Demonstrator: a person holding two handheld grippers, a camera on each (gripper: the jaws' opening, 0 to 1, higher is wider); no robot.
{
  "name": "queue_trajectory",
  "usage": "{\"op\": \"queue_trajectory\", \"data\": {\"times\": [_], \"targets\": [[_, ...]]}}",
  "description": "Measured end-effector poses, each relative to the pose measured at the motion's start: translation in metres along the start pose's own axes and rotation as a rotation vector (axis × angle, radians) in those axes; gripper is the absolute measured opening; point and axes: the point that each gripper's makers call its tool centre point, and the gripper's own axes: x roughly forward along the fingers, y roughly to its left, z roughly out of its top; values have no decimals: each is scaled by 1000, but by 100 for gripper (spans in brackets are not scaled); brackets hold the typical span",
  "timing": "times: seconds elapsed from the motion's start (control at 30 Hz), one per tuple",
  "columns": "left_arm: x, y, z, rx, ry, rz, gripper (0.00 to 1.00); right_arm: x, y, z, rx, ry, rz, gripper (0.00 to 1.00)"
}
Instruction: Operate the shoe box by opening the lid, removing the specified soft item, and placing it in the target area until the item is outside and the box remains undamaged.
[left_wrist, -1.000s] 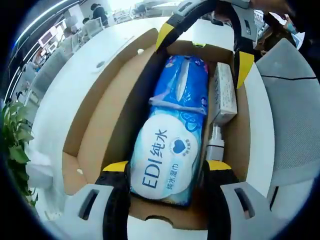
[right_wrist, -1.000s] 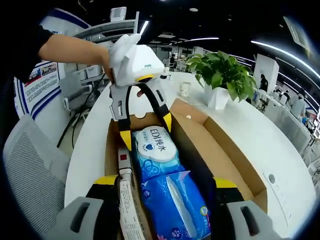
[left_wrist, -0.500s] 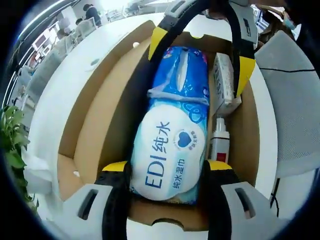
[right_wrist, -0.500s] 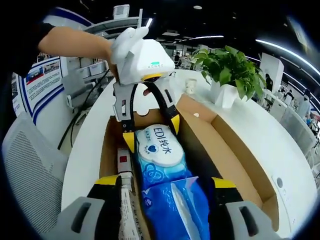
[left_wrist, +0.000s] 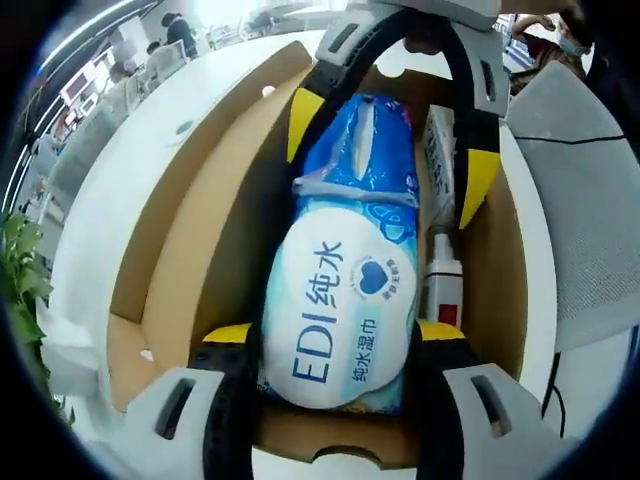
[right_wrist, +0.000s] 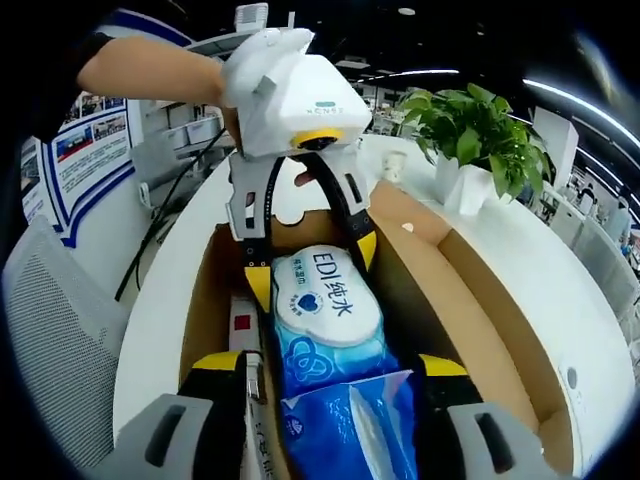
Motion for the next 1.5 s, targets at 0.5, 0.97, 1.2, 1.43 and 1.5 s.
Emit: {"op": "queue_trajectory", "data": {"times": [0.5, 0.97, 1.2, 1.43, 1.5], "targets": [[8, 0, -2, 43, 11, -10, 61, 28, -3, 2, -55, 35, 38, 61], [9, 0, -3, 39, 18, -28, 59, 52, -3, -2, -84, 105, 112, 57], [10, 1, -4, 43, 13, -33, 59, 55, 0, -3, -98, 128, 153, 56], [11, 3, -5, 47, 8, -30, 58, 61, 2, -3, -119, 144, 155, 57], [11, 3, -5, 47, 6, -29, 58, 62, 3, -3, -119, 145, 149, 57]]}}
